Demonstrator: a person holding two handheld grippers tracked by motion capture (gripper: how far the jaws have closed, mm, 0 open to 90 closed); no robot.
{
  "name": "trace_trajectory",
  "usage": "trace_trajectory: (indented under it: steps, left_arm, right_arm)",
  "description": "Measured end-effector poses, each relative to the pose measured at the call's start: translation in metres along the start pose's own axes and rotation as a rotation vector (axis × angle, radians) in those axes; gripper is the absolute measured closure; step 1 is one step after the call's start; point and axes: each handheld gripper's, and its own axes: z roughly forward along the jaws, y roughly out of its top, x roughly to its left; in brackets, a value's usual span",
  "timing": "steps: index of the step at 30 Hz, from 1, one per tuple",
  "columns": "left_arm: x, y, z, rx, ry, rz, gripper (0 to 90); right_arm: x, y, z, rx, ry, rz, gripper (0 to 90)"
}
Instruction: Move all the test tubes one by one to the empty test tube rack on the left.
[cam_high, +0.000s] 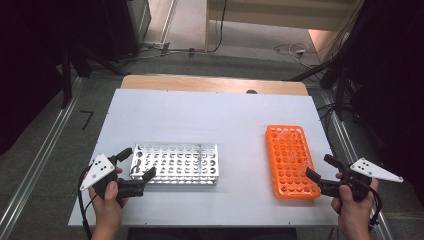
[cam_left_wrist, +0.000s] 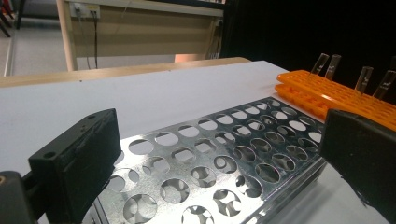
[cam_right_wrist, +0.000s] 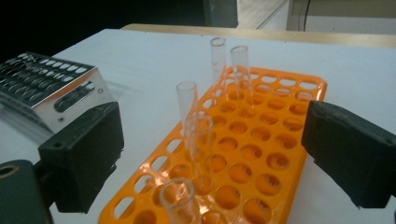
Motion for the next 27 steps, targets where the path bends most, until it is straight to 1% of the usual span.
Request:
trace_trajectory:
  steps: [2, 3, 5, 9, 10, 12, 16, 17, 19, 21, 23, 25, 26, 27]
  left_arm:
    - [0.000, 0.000, 0.000, -0.002, 0.000, 0.002, 0.0]
    - [0.000, 0.000, 0.000, -0.002, 0.000, 0.002, 0.0]
    - [-0.001, 0.000, 0.000, -0.003, -0.001, 0.004, 0.0]
    - [-0.002, 0.001, 0.000, -0.004, -0.004, 0.002, 0.0]
    - [-0.002, 0.000, 0.000, -0.003, -0.003, 0.003, 0.0]
    - [-0.003, 0.000, 0.000, -0.002, -0.006, 0.003, 0.0]
    - [-0.005, 0.001, 0.001, 0.001, -0.008, 0.006, 0.0]
    - [-0.005, 0.001, 0.001, 0.001, -0.008, 0.007, 0.0]
    - [-0.005, 0.001, 0.000, 0.001, -0.008, 0.009, 0.0]
    - [-0.005, 0.001, 0.000, 0.002, -0.007, 0.008, 0.0]
    - [-0.004, 0.000, 0.000, 0.001, -0.007, 0.007, 0.0]
    - [-0.003, 0.000, 0.000, 0.001, -0.005, 0.005, 0.0]
    - [-0.003, 0.000, 0.000, 0.000, -0.005, 0.005, 0.0]
    - [-0.003, 0.000, 0.000, 0.000, -0.005, 0.005, 0.0]
  right_arm:
    - [0.003, -0.004, -0.003, 0.012, 0.003, 0.005, 5.6]
    - [0.005, -0.006, -0.005, 0.022, -0.001, 0.006, 9.9]
    - [0.008, -0.010, -0.010, 0.029, -0.009, 0.000, 12.8]
    - [0.010, -0.019, -0.017, 0.042, 0.013, 0.023, 25.0]
    - [0.010, -0.022, -0.017, 0.056, 0.020, 0.022, 27.7]
    - [0.010, -0.027, -0.016, 0.094, 0.020, 0.017, 32.6]
    - [0.010, -0.031, -0.010, 0.139, 0.027, 0.029, 40.0]
    - [0.010, -0.032, -0.009, 0.154, 0.029, 0.022, 41.9]
    - [0.011, -0.034, -0.007, 0.177, 0.013, 0.004, 45.3]
    - [0.010, -0.035, -0.007, 0.183, 0.013, 0.004, 50.9]
    - [0.010, -0.036, -0.007, 0.193, 0.026, -0.009, 55.5]
    - [0.010, -0.037, -0.005, 0.211, 0.021, -0.023, 57.9]
    - [0.010, -0.038, -0.005, 0.218, 0.027, -0.023, 58.4]
    - [0.010, -0.039, -0.004, 0.224, 0.020, -0.022, 59.0]
